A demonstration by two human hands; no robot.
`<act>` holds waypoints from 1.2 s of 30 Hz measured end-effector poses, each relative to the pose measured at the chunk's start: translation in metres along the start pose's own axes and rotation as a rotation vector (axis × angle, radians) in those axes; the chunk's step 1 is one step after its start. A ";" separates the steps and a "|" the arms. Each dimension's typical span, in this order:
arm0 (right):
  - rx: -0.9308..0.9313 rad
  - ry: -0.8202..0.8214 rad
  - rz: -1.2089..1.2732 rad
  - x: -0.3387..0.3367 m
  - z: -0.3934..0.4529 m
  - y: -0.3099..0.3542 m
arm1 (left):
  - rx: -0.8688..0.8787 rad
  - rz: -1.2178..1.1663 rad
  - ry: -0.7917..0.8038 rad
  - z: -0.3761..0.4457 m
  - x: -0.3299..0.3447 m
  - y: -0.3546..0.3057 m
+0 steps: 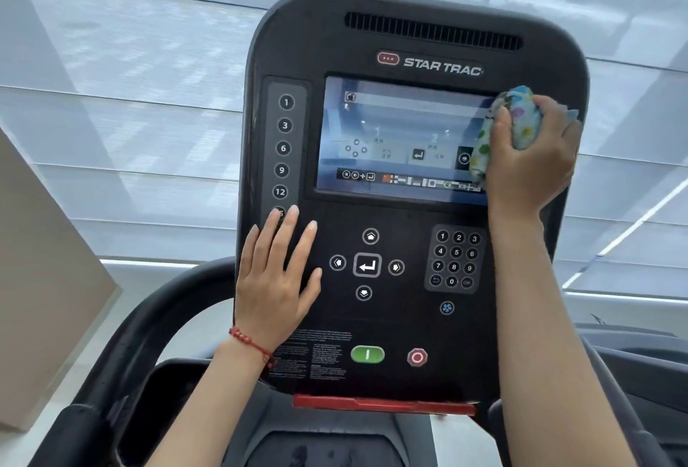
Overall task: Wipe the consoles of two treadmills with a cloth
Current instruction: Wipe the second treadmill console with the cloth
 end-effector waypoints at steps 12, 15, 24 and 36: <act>-0.337 0.165 0.185 0.047 -0.102 0.099 | 0.011 0.009 0.042 0.001 -0.008 0.000; -0.434 0.175 0.140 0.048 -0.104 0.103 | 0.008 0.011 0.046 0.001 -0.008 -0.002; -0.559 0.106 0.065 0.030 -0.064 0.044 | -0.006 0.023 0.038 0.002 -0.006 -0.004; -0.180 -0.009 -0.058 -0.012 -0.023 -0.021 | 0.002 0.025 0.051 0.001 -0.006 -0.003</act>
Point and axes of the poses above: each hand's wrist, its own z-axis towards the middle knuckle, its own x-axis out of the palm, y = z × x, the point moved 1 cm from there along z, towards the middle knuckle, and after that the axes turned 4 degrees about -y, right-handed, at the moved point
